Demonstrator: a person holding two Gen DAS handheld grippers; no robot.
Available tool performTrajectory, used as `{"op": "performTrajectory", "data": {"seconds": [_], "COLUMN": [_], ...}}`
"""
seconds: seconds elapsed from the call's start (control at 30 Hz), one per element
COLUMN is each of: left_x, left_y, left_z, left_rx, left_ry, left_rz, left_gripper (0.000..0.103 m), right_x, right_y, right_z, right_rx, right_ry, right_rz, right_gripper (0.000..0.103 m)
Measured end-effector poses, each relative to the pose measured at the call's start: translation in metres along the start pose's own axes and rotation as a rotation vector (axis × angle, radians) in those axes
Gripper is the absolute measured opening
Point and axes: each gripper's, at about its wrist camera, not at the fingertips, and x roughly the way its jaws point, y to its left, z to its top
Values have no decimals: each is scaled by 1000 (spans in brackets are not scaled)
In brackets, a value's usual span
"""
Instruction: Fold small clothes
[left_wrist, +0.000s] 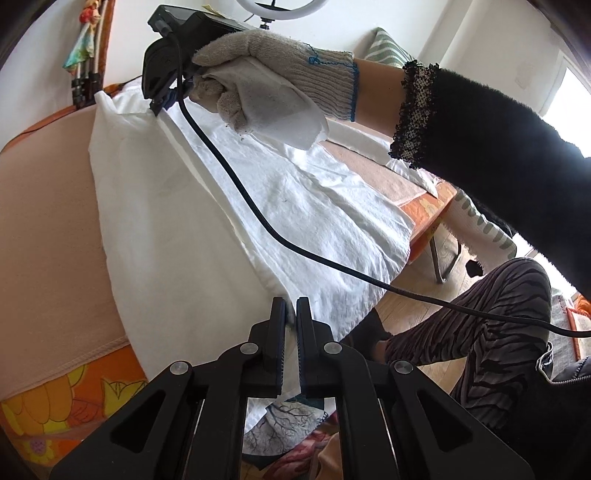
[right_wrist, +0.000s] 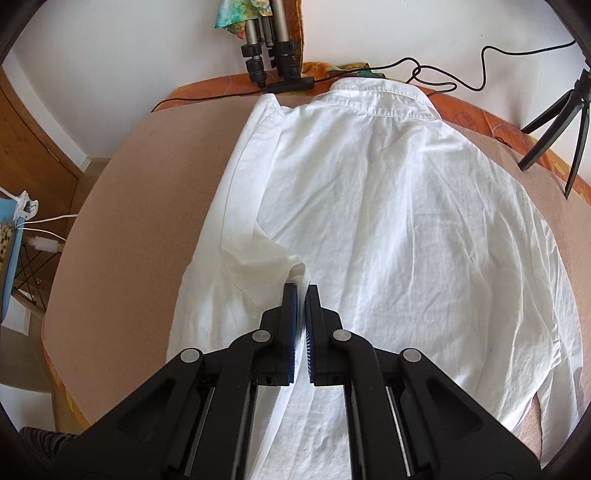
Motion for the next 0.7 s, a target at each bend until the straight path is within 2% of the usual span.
{"op": "performTrajectory", "data": {"seconds": [0.03,0.1,0.2,0.23,0.27,0.37,0.47,0.57,0.7], "left_x": [1,-6,-29,-40,-47,-59,-59,-54,-53], "left_y": [-1,-2,-5,-4,-2,10,33,43,37], "left_z": [-1,-4,-9,-10,-11,-10,-8,-9,-7], "left_rx": [-1,-8,22,27,27,4,-61,-94,-69], "left_ry": [14,21,-22,-45,-70,-143,-146,-128,-136], "left_rz": [-2,-31,-47,-52,-46,79,146,182,205], "left_gripper": [9,10,10,10,11,11,11,11,11], "right_x": [3,9,13,12,10,-6,-29,-57,-96], "right_y": [-4,-13,-21,-21,-21,-29,-37,-46,-63], "right_z": [-2,-4,-6,-7,-10,-21,-36,-52,-74], "right_rx": [2,21,46,40,37,51,63,81,94], "right_ry": [5,11,11,7,6,-29,-68,-115,-183], "right_rz": [0,5,38,32,13,-14,-26,-6,-12], "right_gripper": [5,5,5,9,19,31,31,31,31]}}
